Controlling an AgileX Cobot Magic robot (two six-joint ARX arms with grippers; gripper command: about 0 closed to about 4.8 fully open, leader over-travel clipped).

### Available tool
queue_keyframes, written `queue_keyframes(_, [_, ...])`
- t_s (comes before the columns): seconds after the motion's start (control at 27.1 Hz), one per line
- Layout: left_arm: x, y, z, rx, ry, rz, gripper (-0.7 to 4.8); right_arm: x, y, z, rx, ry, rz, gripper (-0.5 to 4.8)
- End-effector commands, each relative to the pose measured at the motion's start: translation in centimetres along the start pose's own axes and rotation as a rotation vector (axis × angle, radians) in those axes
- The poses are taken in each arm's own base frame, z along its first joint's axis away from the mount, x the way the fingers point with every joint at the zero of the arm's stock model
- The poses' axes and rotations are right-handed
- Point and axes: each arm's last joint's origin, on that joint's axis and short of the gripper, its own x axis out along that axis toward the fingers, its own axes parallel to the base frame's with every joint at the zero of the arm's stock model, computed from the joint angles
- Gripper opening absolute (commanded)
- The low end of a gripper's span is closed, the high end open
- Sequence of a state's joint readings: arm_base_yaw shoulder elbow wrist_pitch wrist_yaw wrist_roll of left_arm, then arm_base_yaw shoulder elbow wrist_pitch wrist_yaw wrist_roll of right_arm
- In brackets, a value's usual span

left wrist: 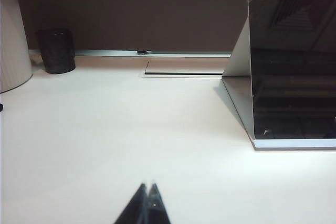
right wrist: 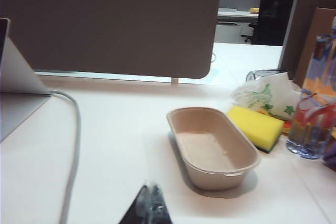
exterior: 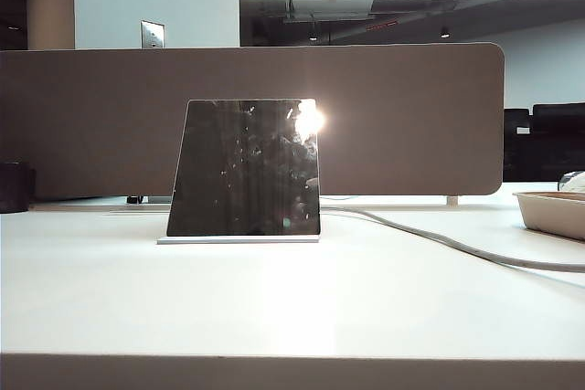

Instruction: Push the base of the mirror on the table to move it forward for a short distance.

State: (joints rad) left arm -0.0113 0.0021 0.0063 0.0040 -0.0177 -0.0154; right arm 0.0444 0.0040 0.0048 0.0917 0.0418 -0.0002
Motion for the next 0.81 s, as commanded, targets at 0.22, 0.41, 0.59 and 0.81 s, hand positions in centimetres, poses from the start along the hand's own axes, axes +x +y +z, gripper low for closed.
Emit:
queue_keyframes(0.22, [0.0, -0.02, 0.14, 0.004, -0.012, -0.004, -0.01, 0.0, -0.1, 0.18, 0.006, -0.018, 0.005, -0.01])
queue_keyframes(0.41, [0.0, -0.02, 0.14, 0.004, -0.012, -0.004, -0.01, 0.0, -0.11, 0.18, 0.007, -0.018, 0.005, -0.01])
queue_keyframes(0.59, [0.0, -0.02, 0.15, 0.004, -0.012, -0.004, -0.01, 0.0, -0.09, 0.11, 0.006, -0.011, 0.004, -0.01])
queue_keyframes(0.81, [0.0, -0.02, 0.14, 0.004, -0.012, -0.004, -0.01, 0.0, -0.05, 0.11, 0.007, -0.011, 0.007, -0.01])
